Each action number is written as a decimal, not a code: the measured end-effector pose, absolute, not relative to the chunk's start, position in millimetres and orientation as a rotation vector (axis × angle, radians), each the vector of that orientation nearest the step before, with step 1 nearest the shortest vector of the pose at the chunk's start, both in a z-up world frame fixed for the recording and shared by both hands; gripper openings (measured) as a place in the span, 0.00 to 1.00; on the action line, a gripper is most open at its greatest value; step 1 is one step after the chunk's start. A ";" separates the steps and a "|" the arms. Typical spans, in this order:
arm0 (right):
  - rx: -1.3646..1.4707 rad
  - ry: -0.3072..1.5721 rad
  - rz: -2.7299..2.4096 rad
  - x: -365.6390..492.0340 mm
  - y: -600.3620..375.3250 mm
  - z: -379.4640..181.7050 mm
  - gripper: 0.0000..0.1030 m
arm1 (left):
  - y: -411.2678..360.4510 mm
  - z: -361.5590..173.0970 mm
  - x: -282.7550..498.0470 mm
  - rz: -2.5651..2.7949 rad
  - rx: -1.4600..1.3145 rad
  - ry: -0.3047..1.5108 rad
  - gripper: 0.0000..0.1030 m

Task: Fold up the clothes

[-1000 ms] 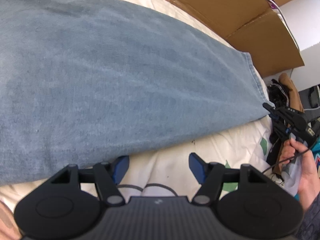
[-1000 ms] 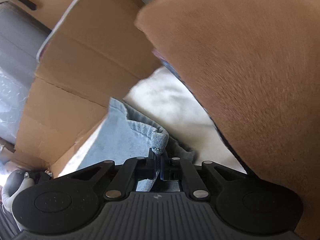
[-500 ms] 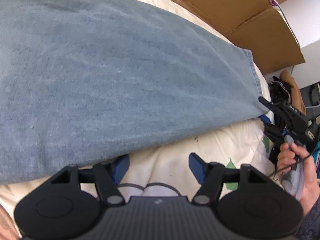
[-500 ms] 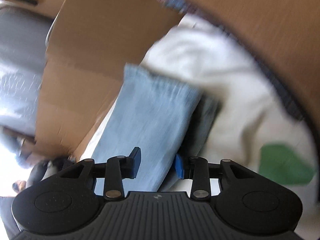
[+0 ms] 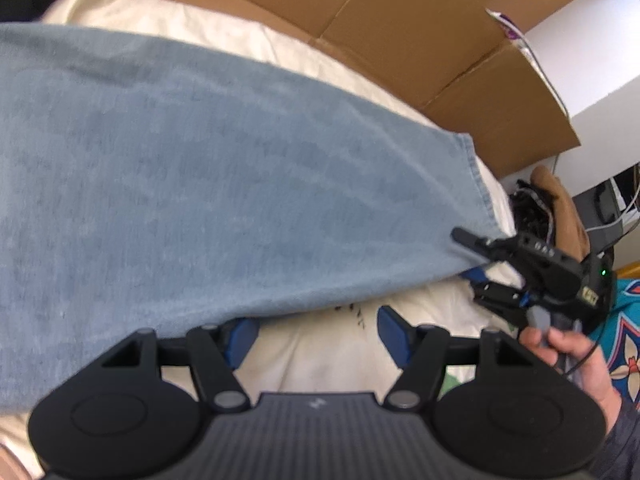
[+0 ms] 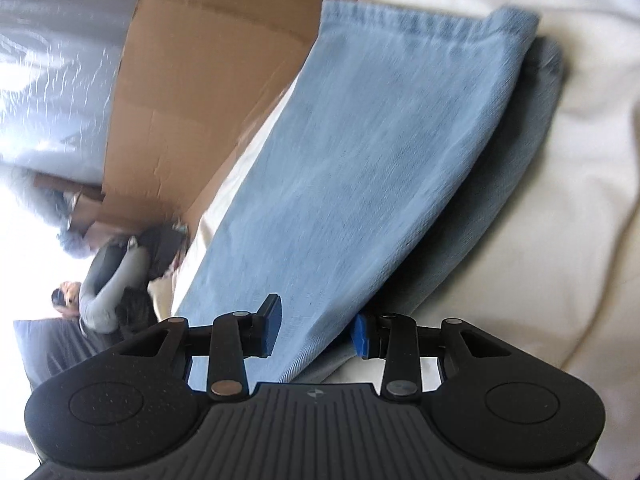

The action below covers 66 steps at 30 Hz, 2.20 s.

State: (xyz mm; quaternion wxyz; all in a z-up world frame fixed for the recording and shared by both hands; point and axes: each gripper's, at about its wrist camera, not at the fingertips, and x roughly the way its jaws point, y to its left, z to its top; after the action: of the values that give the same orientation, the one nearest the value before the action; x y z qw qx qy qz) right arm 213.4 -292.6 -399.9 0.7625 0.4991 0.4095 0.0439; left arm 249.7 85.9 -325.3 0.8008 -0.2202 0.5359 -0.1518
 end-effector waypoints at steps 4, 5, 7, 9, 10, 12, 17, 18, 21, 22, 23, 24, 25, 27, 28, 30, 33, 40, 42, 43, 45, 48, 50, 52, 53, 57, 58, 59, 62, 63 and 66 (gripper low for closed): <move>1.071 0.915 0.145 211.4 -279.8 -402.5 0.58 | 87.8 -323.8 251.2 -0.324 -0.485 1.140 0.66; 1.070 0.915 0.157 210.1 -277.2 -402.3 0.63 | 87.8 -324.6 251.0 -0.324 -0.485 1.141 0.66; 1.058 0.920 0.175 209.5 -272.7 -400.4 0.68 | 87.0 -327.1 250.7 -0.323 -0.482 1.149 0.66; 1.022 0.934 0.192 209.4 -268.3 -396.9 0.73 | 85.7 -332.1 249.7 -0.320 -0.477 1.164 0.66; 1.014 0.935 0.198 209.5 -266.3 -395.4 0.76 | 85.7 -335.3 248.7 -0.318 -0.474 1.172 0.66; 0.998 0.938 0.211 209.9 -262.3 -392.6 0.80 | 85.2 -341.7 247.1 -0.312 -0.469 1.188 0.66; 0.995 0.942 0.235 209.4 -256.0 -391.8 0.80 | 84.5 -348.5 245.4 -0.307 -0.454 1.201 0.64; 0.988 0.943 0.244 208.8 -253.4 -391.4 0.80 | 84.7 -348.7 244.8 -0.306 -0.451 1.201 0.64; 0.969 0.952 0.265 207.8 -244.5 -390.8 0.80 | 88.3 -347.1 241.0 -0.294 -0.447 1.204 0.64; 0.964 0.956 0.269 207.4 -241.6 -390.7 0.80 | 90.6 -345.9 239.5 -0.288 -0.442 1.206 0.64; 0.956 0.958 0.271 206.6 -239.5 -390.1 0.80 | 93.0 -344.7 237.9 -0.282 -0.437 1.208 0.64; 0.948 0.960 0.273 205.9 -237.4 -389.4 0.80 | 96.0 -343.4 236.2 -0.275 -0.433 1.210 0.64; 0.936 0.962 0.274 205.4 -235.5 -388.7 0.80 | 100.0 -341.9 233.9 -0.267 -0.428 1.213 0.64; 0.912 0.964 0.274 204.5 -232.1 -386.8 0.79 | 108.1 -338.3 227.9 -0.244 -0.410 1.220 0.64; 0.900 0.964 0.273 204.2 -230.5 -385.7 0.79 | 112.8 -336.5 224.1 -0.230 -0.400 1.223 0.64; 0.890 0.962 0.273 204.1 -228.2 -384.1 0.79 | 124.0 -333.1 216.1 -0.201 -0.387 1.227 0.64; 0.885 0.962 0.283 204.7 -224.9 -382.6 0.79 | 140.8 -328.5 203.7 -0.153 -0.374 1.234 0.64; 0.869 0.966 0.306 208.9 -212.2 -379.1 0.79 | 176.9 -322.7 172.5 -0.058 -0.375 1.260 0.64; 0.866 0.966 0.314 209.8 -209.1 -378.4 0.79 | 186.0 -325.9 164.8 -0.019 -0.382 1.274 0.64; 0.864 0.966 0.316 210.1 -207.6 -377.9 0.79 | 191.1 -327.7 161.3 0.007 -0.384 1.278 0.64; 0.860 0.968 0.321 210.7 -204.4 -377.3 0.79 | 201.4 -331.3 154.2 0.058 -0.390 1.284 0.64; 0.857 0.973 0.328 211.1 -200.5 -377.2 0.79 | 216.1 -336.6 145.8 0.145 -0.393 1.282 0.64; 0.854 0.976 0.334 211.1 -198.3 -377.6 0.79 | 224.2 -339.5 144.0 0.201 -0.378 1.271 0.64; 0.850 0.979 0.339 211.2 -196.1 -377.8 0.79 | 230.9 -341.0 142.7 0.254 -0.359 1.254 0.64; 0.849 0.980 0.341 211.3 -194.9 -377.7 0.79 | 234.1 -341.1 141.9 0.277 -0.352 1.242 0.64; 0.844 0.982 0.350 212.6 -190.7 -377.1 0.79 | 244.6 -333.9 138.2 0.328 -0.365 1.167 0.63; 0.843 0.983 0.353 213.1 -189.4 -376.8 0.79 | 247.0 -331.5 137.9 0.331 -0.368 1.148 0.64; 0.843 0.985 0.358 213.8 -187.7 -376.6 0.79 | 249.4 -329.2 137.9 0.339 -0.368 1.129 0.64; 0.838 0.990 0.370 215.7 -181.4 -375.8 0.79 | 254.8 -323.8 137.3 0.384 -0.364 1.075 0.64; 0.835 0.993 0.378 216.0 -178.8 -375.5 0.79 | 254.9 -322.7 136.7 0.395 -0.361 1.056 0.64; 0.828 1.003 0.398 216.6 -171.2 -375.4 0.79 | 250.8 -327.9 136.3 0.388 -0.334 1.052 0.66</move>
State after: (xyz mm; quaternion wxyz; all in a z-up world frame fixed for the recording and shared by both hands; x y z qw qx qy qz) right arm 216.7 -171.2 -375.4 0.7775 0.3829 0.4636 0.1842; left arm 136.3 250.8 -327.9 0.8338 -0.1577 0.4964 0.1830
